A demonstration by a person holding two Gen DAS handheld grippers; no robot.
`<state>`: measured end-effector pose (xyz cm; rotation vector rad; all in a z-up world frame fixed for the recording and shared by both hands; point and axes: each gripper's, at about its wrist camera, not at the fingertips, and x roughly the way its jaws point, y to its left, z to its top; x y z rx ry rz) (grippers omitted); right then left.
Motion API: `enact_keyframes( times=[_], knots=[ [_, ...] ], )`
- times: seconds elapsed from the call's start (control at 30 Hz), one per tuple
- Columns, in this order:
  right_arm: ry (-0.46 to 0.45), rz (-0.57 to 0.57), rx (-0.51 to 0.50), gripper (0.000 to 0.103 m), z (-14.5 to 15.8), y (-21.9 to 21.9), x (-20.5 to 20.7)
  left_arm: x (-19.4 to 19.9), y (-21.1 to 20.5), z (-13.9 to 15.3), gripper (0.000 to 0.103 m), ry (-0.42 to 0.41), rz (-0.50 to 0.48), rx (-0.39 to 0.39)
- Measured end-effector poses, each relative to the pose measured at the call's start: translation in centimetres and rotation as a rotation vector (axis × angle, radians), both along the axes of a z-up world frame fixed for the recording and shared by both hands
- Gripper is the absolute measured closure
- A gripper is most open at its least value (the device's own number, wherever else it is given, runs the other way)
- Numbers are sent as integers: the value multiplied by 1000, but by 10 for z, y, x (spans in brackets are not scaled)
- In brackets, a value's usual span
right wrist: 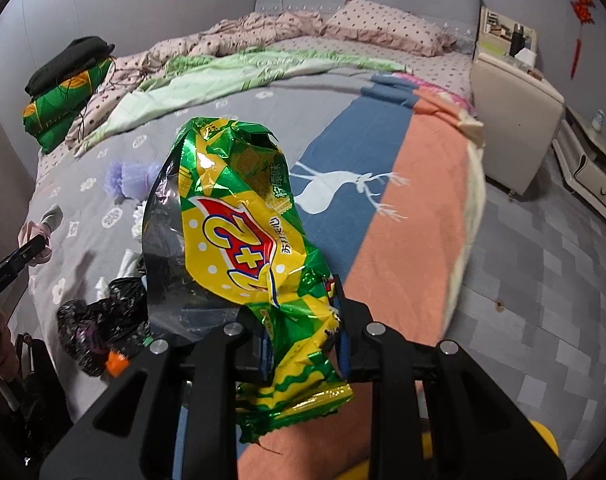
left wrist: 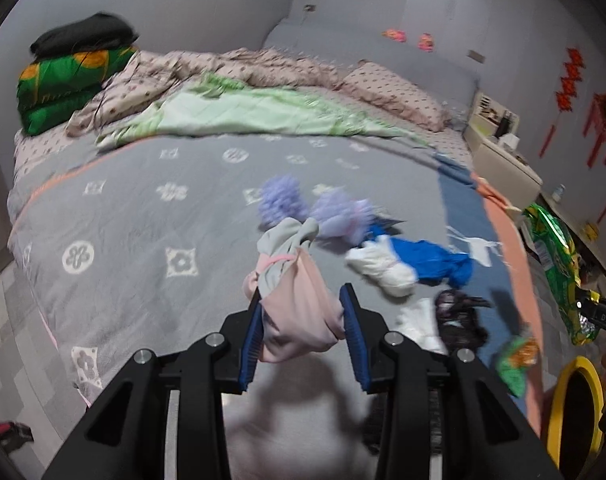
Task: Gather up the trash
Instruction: 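Carry the snack bag to the yellow bin and release it with the right tool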
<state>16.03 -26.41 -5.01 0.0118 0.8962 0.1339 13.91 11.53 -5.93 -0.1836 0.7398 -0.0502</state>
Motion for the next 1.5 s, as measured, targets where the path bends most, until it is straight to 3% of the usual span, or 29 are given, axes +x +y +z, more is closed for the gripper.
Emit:
enact_keyframes(
  times=[0.3, 0.5, 0.87, 1.07, 1.23, 1.5],
  knots=[
    [-79, -22, 3, 79, 41, -22, -54, -19, -67, 44, 68, -30, -176, -55],
    [-110, -68, -5, 79, 59, -46, -91, -30, -115, 57, 68, -26, -267, -85],
    [-130, -173, -49, 78, 77, -100, -144, -59, -209, 71, 68, -8, -476, -62],
    [-91, -238, -123, 78, 72, -125, -168, -73, -250, 67, 68, 11, -589, -69],
    [-48, -264, -114, 77, 58, -141, -184, -78, -274, 53, 68, 68, -646, -88],
    [50, -285, -82, 75, 15, -161, -191, -91, -314, 35, 68, 106, -731, -26]
  ],
)
